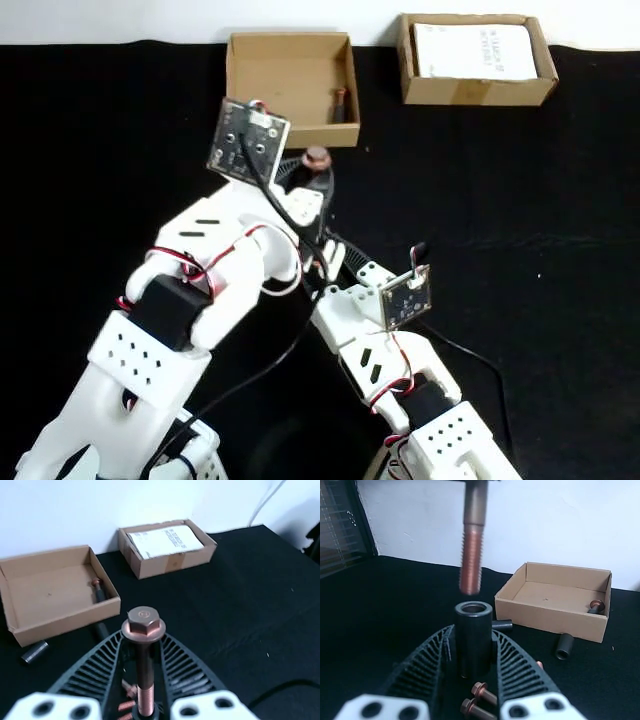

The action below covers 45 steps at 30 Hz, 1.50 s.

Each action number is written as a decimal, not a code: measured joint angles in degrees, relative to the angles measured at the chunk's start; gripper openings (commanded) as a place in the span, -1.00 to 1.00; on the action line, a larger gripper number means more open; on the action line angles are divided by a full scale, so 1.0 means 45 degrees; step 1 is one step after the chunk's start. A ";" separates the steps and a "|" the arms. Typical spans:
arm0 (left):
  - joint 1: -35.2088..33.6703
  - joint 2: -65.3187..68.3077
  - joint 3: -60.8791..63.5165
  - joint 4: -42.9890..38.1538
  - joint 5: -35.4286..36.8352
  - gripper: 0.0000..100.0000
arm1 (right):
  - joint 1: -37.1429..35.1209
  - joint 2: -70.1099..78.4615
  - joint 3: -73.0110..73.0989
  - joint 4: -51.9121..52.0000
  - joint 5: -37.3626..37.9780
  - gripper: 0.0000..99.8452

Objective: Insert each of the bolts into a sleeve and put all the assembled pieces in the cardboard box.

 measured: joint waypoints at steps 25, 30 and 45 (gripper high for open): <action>0.0078 -0.0039 0.1758 0.0234 -0.0371 -0.97 | 0.0000 0.0020 0.0020 0.0039 0.0000 -0.99; 0.0098 -0.0020 0.1817 0.1289 -0.0801 -0.79 | 0.0000 0.0000 0.0020 0.0020 -0.0020 -0.99; 0.0059 0.0000 -0.3477 0.7619 -0.0840 -0.61 | 0.1016 0.0059 -0.0234 0.0586 -0.0078 -0.99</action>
